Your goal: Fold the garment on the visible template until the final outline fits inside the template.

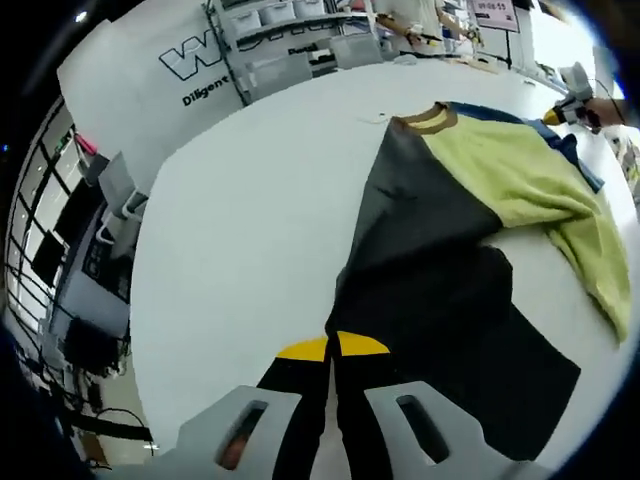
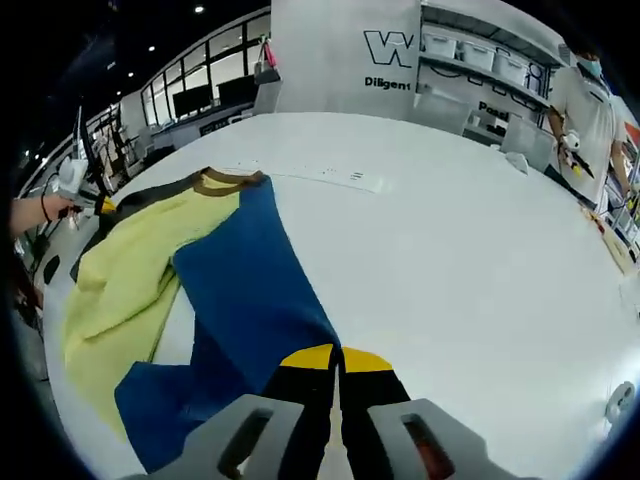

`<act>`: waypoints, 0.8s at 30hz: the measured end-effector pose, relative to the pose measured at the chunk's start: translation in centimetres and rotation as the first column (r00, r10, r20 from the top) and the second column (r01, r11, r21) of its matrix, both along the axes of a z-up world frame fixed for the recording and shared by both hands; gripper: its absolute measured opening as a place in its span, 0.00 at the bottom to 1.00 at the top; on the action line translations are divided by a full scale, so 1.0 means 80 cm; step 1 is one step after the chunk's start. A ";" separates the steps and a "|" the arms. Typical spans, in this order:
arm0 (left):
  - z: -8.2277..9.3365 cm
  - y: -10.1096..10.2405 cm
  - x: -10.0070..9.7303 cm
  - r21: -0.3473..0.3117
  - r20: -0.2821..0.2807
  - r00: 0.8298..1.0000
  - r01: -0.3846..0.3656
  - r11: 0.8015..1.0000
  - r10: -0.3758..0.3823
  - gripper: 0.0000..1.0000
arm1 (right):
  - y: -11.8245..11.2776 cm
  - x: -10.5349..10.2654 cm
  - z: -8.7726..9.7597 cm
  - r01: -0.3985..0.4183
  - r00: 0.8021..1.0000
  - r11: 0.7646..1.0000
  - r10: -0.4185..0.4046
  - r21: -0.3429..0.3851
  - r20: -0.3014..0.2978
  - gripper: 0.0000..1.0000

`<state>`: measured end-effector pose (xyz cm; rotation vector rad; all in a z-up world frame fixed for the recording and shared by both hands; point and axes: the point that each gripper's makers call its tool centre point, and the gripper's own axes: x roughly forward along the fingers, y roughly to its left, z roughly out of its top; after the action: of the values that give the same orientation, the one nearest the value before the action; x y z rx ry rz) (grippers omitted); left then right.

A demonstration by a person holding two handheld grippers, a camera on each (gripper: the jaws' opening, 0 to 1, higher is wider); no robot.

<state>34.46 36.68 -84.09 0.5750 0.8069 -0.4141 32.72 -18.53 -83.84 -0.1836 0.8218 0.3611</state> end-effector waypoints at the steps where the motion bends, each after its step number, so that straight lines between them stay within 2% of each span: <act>1: 0.000 0.000 0.000 0.015 -0.005 1.000 0.010 1.000 -0.010 0.00 | -0.004 0.004 0.001 0.002 1.000 1.000 -0.002 -0.007 -0.001 0.00; 5: 0.001 0.002 0.005 0.003 -0.021 0.999 -0.027 1.000 0.027 0.00 | -0.017 0.017 0.005 0.021 1.000 0.999 -0.021 -0.024 0.002 0.00; 6: 0.002 0.003 0.007 0.000 -0.022 0.999 -0.033 0.999 0.033 0.00 | -0.021 0.020 0.005 0.010 1.000 0.999 -0.010 -0.053 0.002 0.00; 9: 0.002 0.007 0.017 0.045 -0.027 1.000 0.005 0.999 -0.003 0.00 | -0.026 0.027 0.004 -0.022 1.000 0.995 0.022 -0.093 -0.002 0.00; 11: 0.002 0.009 0.017 0.058 -0.033 0.999 0.011 0.998 -0.009 0.00 | -0.029 0.032 0.004 -0.029 1.000 0.995 0.030 -0.099 0.005 0.00; 13: 0.003 0.013 0.020 0.067 -0.035 0.999 0.014 0.998 -0.011 0.00 | -0.033 0.034 0.001 -0.066 0.998 0.988 0.067 -0.141 0.000 0.00; 18: 0.002 0.020 0.032 0.083 -0.046 0.999 0.014 0.996 -0.010 0.00 | -0.042 0.037 -0.003 -0.043 0.999 0.986 0.042 -0.159 -0.013 0.00; 21: 0.003 0.020 0.034 0.105 -0.049 0.998 0.033 0.994 -0.028 0.00 | -0.042 0.038 -0.005 -0.067 0.998 0.979 0.063 -0.195 -0.024 0.00; 24: 0.003 0.022 0.038 0.114 -0.055 0.998 0.032 0.993 -0.026 0.00 | -0.043 0.041 -0.005 -0.051 0.999 0.980 0.047 -0.192 -0.026 0.00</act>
<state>37.47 38.46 -83.87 0.6857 0.8787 -0.4134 35.97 -21.98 -84.27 -0.3819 0.8750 0.3296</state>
